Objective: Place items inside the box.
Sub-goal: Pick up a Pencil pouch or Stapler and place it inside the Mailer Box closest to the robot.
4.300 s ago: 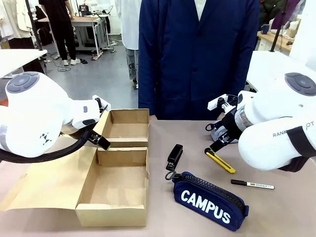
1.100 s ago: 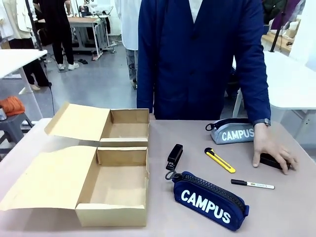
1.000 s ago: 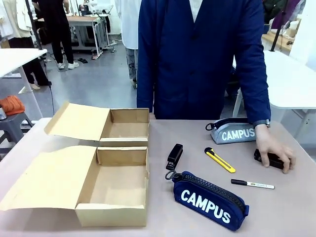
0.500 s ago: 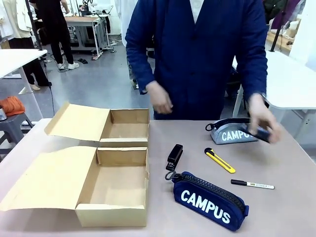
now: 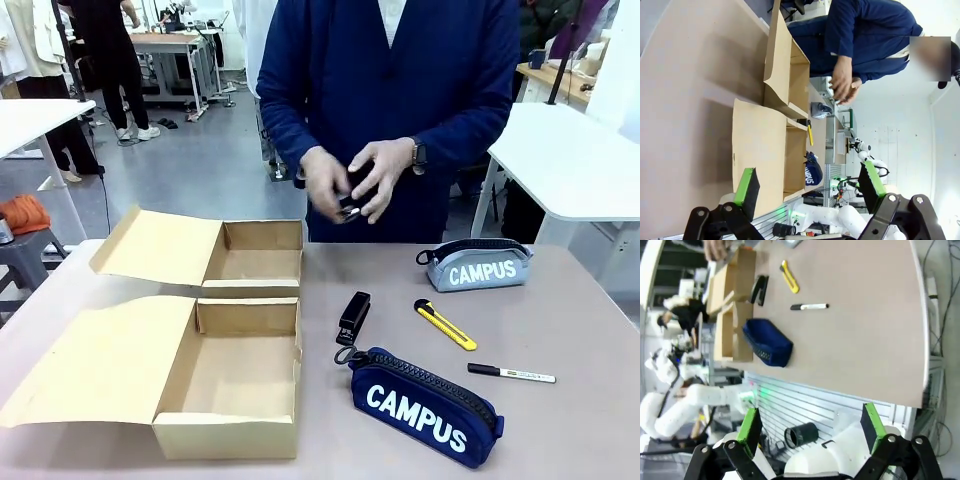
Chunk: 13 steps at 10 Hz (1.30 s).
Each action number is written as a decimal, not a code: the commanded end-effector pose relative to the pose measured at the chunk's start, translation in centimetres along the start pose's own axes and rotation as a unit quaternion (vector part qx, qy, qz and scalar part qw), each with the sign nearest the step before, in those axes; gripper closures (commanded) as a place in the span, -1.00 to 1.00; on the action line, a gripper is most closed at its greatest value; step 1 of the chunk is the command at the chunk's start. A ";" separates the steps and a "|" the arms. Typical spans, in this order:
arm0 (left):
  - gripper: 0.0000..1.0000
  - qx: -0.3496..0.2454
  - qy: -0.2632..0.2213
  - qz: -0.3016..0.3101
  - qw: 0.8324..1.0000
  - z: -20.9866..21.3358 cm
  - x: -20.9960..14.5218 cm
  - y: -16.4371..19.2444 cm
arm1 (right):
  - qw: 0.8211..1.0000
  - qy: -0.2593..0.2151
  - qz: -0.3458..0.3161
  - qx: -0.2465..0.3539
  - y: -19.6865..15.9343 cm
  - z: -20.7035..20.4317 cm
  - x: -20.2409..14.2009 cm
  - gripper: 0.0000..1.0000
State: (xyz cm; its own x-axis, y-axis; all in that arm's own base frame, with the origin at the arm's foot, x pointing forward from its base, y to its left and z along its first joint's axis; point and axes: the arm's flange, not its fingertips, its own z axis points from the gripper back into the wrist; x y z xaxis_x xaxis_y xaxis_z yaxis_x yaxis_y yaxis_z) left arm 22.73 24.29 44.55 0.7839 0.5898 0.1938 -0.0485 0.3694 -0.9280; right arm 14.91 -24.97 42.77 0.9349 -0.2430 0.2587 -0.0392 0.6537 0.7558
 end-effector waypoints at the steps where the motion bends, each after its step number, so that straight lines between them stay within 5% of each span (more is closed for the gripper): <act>1: -1.00 -0.010 -0.003 -0.011 1.000 0.1 0.1 -0.1 | 0.996 0.052 0.075 0.008 6.6 -5.8 1.1 -1.00; 4: -1.00 -0.010 -0.003 -0.011 1.000 0.1 0.1 -0.1 | 0.951 0.225 0.210 0.020 18.7 -19.0 0.4 -1.00; 5: -1.00 -0.010 -0.003 -0.011 1.000 0.1 0.1 -0.1 | 0.903 0.332 0.273 0.016 21.6 -24.2 -2.9 -1.00; 6: -1.00 -0.010 -0.003 -0.011 1.000 0.1 0.1 -0.1 | 0.874 0.375 0.308 -0.016 22.7 -27.5 -5.4 -1.00; 7: -1.00 -0.010 -0.003 -0.011 1.000 0.1 0.1 -0.1 | 0.825 0.437 0.357 -0.034 23.1 -29.9 -9.4 -1.00; 8: -1.00 -0.010 -0.003 -0.011 1.000 0.1 0.1 -0.1 | 0.826 0.348 0.420 -0.138 21.8 -29.6 -9.7 -1.00; 9: -1.00 -0.010 -0.003 -0.011 1.000 0.1 0.1 -0.1 | 0.876 0.393 0.280 -0.003 26.3 -22.0 0.5 -1.00; 10: -1.00 -0.010 -0.003 -0.011 1.000 0.1 0.1 -0.1 | 0.876 0.393 0.280 -0.003 26.3 -22.0 0.5 -1.00; 11: -1.00 -0.010 -0.003 -0.011 1.000 0.1 0.1 -0.1 | 0.839 0.427 0.331 -0.069 28.6 -26.3 -1.7 -1.00; 12: -1.00 -0.010 -0.003 -0.011 1.000 0.1 0.1 -0.1 | 0.774 0.492 0.344 -0.202 29.7 -30.1 -3.0 -1.00; 13: -1.00 -0.010 -0.003 -0.011 1.000 0.1 0.1 -0.1 | 0.760 0.481 0.377 -0.220 30.4 -32.7 -3.3 -1.00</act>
State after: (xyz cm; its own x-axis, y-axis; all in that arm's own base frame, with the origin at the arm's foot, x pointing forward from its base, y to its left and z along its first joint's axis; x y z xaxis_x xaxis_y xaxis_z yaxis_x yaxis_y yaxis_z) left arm 22.73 24.27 44.63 0.7853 0.5872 0.1960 -0.0462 0.3712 -0.9274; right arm 20.96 15.91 46.56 0.5761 0.8099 -0.1103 -0.7214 0.5672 0.3973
